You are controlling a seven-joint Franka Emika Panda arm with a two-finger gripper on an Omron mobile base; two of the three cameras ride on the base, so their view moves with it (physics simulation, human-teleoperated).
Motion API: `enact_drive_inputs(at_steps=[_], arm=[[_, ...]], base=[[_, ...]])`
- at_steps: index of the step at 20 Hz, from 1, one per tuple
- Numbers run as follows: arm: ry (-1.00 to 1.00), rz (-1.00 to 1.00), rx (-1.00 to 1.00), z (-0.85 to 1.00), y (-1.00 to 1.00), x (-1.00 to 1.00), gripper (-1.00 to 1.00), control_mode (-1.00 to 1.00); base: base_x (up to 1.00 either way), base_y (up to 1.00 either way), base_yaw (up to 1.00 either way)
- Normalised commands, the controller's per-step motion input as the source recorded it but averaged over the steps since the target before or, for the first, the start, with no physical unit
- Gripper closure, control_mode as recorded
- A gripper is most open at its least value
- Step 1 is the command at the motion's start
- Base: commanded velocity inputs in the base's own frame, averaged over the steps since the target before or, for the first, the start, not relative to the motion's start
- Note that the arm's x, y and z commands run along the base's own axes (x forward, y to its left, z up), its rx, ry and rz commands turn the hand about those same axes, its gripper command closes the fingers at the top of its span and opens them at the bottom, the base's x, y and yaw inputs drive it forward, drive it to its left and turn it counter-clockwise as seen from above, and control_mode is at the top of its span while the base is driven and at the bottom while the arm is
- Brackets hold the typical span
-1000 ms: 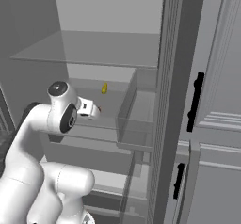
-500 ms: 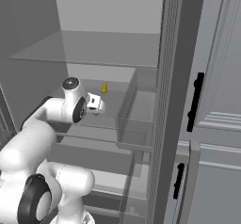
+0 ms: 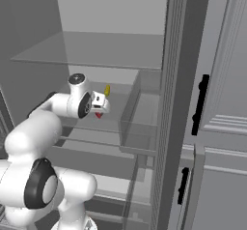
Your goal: Take the strawberry from the fridge and place it on top of the pancake, located on the dining counter.
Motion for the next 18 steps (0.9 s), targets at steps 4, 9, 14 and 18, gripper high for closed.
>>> enact_drive_inputs(at_steps=[4, 9, 14, 18], arm=[[0.0, 0.0, 0.0, -0.34, 0.0, 0.18, -1.0, -1.0], [0.01, 0.0, 0.0, -0.08, 0.0, 0.34, -1.0, -1.0], [0.03, 0.0, 0.0, -0.02, 0.0, 0.31, -1.0, -1.0], [0.0, 0.0, 0.0, -0.23, 0.0, 0.17, -1.0, -1.0]], base=[[0.0, 0.0, 0.0], [0.0, 0.0, 0.0], [0.0, 0.0, 0.0], [0.0, 0.0, 0.0]])
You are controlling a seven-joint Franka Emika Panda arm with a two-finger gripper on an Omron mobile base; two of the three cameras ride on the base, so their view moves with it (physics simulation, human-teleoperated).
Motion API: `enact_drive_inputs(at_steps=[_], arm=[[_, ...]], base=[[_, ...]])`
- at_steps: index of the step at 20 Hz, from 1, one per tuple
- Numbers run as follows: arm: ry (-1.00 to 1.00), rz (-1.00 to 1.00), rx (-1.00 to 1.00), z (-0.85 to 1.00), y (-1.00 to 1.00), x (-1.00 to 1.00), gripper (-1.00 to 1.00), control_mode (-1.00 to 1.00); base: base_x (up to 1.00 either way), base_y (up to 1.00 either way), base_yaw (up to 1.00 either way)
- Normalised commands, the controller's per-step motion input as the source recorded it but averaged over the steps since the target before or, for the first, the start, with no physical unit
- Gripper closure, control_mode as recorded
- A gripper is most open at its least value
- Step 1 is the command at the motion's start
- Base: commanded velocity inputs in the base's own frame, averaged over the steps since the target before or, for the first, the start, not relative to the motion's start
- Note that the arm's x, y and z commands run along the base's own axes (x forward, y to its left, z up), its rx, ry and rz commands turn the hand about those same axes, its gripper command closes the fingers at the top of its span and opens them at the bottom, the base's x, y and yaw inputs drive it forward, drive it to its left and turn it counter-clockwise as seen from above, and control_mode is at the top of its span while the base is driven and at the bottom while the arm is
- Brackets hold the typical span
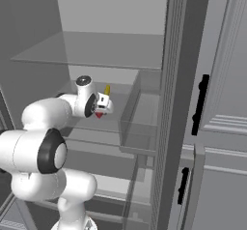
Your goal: Take the strawberry from the fridge and place it on top of the pancake, located on the dining counter.
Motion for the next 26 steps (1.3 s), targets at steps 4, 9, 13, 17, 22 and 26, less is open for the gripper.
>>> enact_drive_inputs(at_steps=[4, 9, 13, 17, 22, 26], arm=[[0.0, 0.0, 0.0, -0.18, 0.0, 0.27, -1.0, -1.0], [0.0, 0.0, 0.0, -0.16, -0.04, 0.39, -1.0, -1.0], [0.0, 0.0, 0.0, -0.16, 0.0, 0.03, -1.0, -1.0], [0.0, 0.0, 0.0, -0.15, 0.0, 0.0, -1.0, -1.0], [0.0, 0.0, 0.0, -0.2, 0.0, 0.0, -1.0, -1.0], [0.0, 0.0, 0.02, -0.26, 0.0, 0.0, 1.0, -1.0]], base=[[0.0, 0.0, 0.0], [0.0, 0.0, 0.0], [0.0, 0.0, 0.0], [0.0, 0.0, 0.0], [0.0, 0.0, 0.0], [0.0, 0.0, 0.0]])
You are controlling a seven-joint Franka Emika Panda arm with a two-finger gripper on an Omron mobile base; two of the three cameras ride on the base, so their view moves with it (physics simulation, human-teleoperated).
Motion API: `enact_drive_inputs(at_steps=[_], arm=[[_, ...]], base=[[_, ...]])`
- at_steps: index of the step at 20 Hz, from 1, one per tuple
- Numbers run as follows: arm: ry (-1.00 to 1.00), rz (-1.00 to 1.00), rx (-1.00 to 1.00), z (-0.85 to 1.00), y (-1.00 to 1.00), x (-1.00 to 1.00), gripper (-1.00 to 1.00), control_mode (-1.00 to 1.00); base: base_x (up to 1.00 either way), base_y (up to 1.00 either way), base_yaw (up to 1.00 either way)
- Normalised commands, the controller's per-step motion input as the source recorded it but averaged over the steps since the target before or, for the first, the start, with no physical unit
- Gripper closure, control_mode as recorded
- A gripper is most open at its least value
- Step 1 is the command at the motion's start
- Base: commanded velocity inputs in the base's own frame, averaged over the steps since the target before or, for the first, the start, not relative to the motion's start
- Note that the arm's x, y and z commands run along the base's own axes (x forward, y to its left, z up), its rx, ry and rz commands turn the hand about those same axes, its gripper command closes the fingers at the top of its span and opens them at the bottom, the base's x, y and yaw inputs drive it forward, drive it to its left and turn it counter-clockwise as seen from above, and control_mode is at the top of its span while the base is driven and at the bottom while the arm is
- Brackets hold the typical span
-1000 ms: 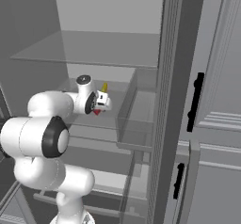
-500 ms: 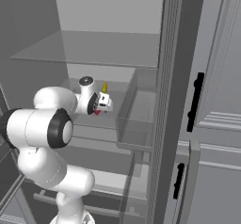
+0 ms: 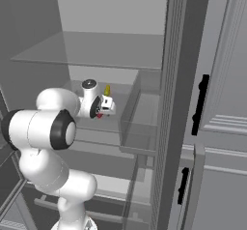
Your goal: Take the strawberry from the fridge and place it on top of the pancake, located on the dining counter.
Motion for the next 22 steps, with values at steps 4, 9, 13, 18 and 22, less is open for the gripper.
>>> enact_drive_inputs(at_steps=[4, 9, 13, 18, 22], arm=[[0.0, 0.0, 0.01, -0.19, 0.0, 0.0, 1.0, -1.0], [0.0, -0.02, 0.01, -0.05, -0.01, -0.24, 1.0, -1.0], [-0.01, -0.1, 0.0, 0.0, 0.0, -0.74, 1.0, -1.0], [-0.03, -0.08, 0.0, 0.56, 0.0, -0.85, 1.0, -1.0], [-0.01, -0.01, 0.05, 1.0, -0.06, -0.74, 1.0, -1.0]], base=[[0.0, 0.0, 0.0], [0.0, 0.0, 0.0], [0.0, 0.0, 0.0], [0.0, 0.0, 0.0], [0.0, 0.0, 0.0]])
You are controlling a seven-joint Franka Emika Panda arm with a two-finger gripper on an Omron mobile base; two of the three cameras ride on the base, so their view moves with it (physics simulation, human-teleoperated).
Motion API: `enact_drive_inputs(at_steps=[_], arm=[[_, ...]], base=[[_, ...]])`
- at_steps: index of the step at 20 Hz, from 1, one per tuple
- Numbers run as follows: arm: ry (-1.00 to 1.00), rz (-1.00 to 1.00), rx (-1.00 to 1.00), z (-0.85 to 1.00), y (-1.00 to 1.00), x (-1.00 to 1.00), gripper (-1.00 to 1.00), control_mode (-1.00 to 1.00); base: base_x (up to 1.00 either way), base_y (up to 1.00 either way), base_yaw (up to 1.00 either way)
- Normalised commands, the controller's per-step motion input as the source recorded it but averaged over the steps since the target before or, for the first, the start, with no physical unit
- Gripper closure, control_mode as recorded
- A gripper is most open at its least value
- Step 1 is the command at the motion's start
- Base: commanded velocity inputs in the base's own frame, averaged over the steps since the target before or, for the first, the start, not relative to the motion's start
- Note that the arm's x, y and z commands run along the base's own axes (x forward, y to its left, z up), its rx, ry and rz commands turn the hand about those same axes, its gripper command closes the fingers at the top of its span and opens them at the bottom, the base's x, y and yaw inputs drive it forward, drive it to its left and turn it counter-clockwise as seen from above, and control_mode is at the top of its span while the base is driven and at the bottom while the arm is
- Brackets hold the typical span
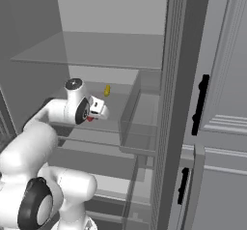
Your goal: Take the strawberry from the fridge and place it on top of the pancake, located on the dining counter.
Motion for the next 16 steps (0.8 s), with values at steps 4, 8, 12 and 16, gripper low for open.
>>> enact_drive_inputs(at_steps=[4, 8, 12, 16], arm=[[-0.06, -0.05, 0.1, 0.81, -0.1, -0.91, 1.0, -1.0], [-0.05, -0.01, 0.01, 0.87, 0.0, -0.99, 1.0, -1.0], [0.05, 0.0, 0.0, 0.84, 0.0, -0.99, 1.0, -1.0], [0.05, 0.0, -0.02, 0.56, 0.0, -1.0, 1.0, -1.0]], base=[[0.0, 0.0, 0.0], [0.0, 0.0, 0.0], [0.0, 0.0, 0.0], [0.0, 0.0, 0.0]])
